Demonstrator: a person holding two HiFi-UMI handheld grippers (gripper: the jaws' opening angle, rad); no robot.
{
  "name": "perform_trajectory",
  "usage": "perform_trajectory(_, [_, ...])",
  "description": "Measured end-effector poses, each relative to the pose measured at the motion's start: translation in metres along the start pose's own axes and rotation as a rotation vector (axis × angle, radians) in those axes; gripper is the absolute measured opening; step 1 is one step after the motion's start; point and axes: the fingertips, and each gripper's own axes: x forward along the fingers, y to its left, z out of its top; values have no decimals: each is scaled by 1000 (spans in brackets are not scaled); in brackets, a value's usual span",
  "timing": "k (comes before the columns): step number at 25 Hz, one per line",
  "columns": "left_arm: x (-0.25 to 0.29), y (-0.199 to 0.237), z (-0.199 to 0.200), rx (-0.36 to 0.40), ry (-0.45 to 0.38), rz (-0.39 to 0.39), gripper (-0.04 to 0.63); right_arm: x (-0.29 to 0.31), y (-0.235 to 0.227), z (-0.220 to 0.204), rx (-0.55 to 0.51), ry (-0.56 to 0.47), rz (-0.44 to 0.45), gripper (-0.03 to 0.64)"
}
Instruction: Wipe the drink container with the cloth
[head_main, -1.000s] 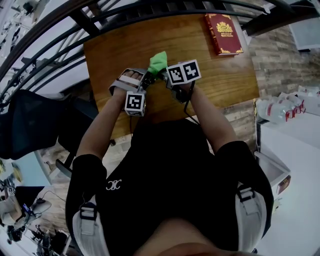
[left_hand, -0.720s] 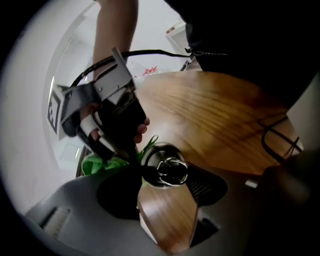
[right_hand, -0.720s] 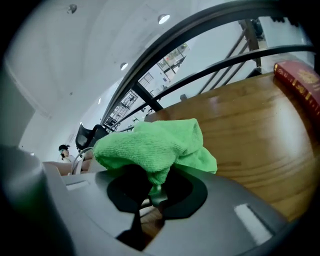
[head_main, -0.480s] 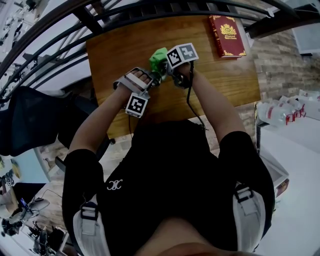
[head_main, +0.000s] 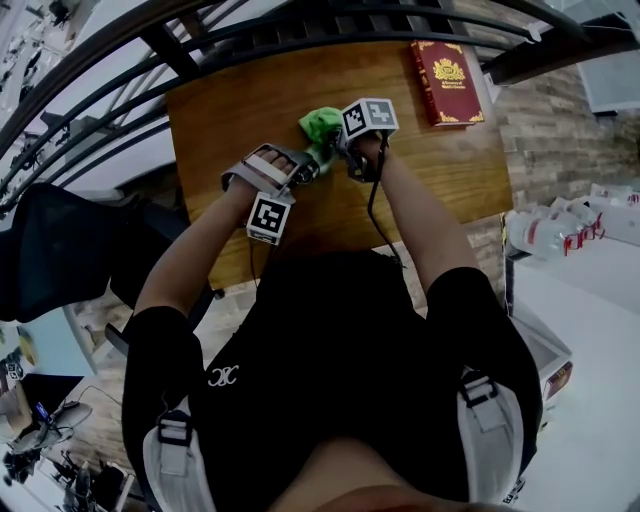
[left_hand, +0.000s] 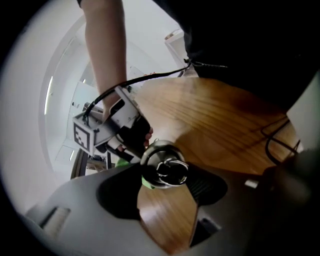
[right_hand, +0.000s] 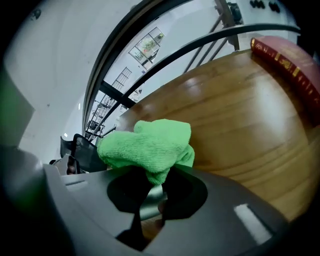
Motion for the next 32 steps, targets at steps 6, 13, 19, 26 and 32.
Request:
perform_trajectory(6, [17, -11, 7, -214, -81, -117, 321, -17, -25, -20, 42, -30, -23, 49])
perform_trajectory(13, [16, -1, 28, -430, -168, -209, 318, -43, -39, -39, 83, -113, -2, 49])
perform_trajectory(19, [20, 22, 36, -710, -234, -226, 318, -73, -41, -52, 65, -176, -17, 49])
perform_trajectory(26, [27, 42, 30, -944, -236, -204, 318, -117, -17, -59, -81, -301, -76, 49])
perform_trajectory(32, [35, 55, 11, -1241, -222, -141, 319, -164, 5, -52, -155, -449, -131, 49])
